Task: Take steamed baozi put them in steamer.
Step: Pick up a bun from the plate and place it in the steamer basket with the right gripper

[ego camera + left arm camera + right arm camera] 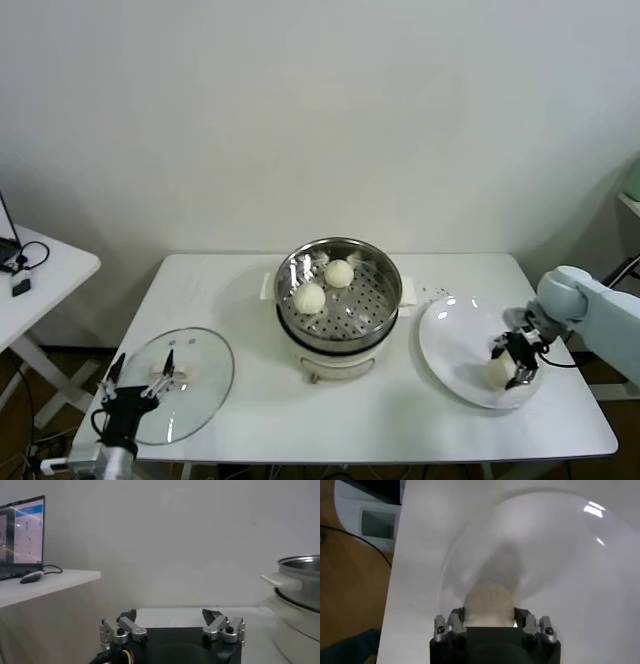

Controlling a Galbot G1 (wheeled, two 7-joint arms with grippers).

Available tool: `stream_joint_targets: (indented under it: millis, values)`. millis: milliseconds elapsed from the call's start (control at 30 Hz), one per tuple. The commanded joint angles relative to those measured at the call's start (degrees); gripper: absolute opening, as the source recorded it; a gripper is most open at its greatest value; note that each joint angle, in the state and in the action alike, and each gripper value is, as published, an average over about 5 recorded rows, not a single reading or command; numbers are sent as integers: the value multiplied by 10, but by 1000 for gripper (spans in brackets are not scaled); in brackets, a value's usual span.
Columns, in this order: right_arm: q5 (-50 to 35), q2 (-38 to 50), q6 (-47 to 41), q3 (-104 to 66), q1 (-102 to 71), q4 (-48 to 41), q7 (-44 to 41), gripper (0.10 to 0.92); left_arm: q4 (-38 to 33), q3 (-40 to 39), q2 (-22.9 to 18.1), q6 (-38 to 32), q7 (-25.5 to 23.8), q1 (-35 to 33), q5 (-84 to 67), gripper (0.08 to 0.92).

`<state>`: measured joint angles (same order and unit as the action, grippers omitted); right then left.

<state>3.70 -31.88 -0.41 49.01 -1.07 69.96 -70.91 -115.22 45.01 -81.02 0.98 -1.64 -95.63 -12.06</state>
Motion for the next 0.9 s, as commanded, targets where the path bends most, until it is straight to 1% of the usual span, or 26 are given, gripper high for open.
stream_joint_targets:
  millis: [33, 133, 267, 433, 700, 900]
  values:
    - [123, -32, 147, 90, 226, 76, -23, 653, -2, 0, 0, 1, 0, 1, 1, 823]
    - [200, -65, 221, 97, 292, 95, -25, 654, -4, 0, 0, 1, 0, 0, 1, 823]
    - [227, -113, 261, 109, 355, 93, -22, 664, -6, 2, 0, 1, 0, -3, 1, 823]
    - [242, -171, 274, 104, 369, 102, -20, 669, -9, 5, 0, 3, 0, -3, 1, 823]
    - [242, -246, 272, 104, 339, 153, -21, 669, -10, 13, 3, 4, 1, -5, -3, 823]
    - [241, -301, 272, 108, 299, 155, -21, 669, -13, 18, 8, 10, 2, -8, -6, 823]
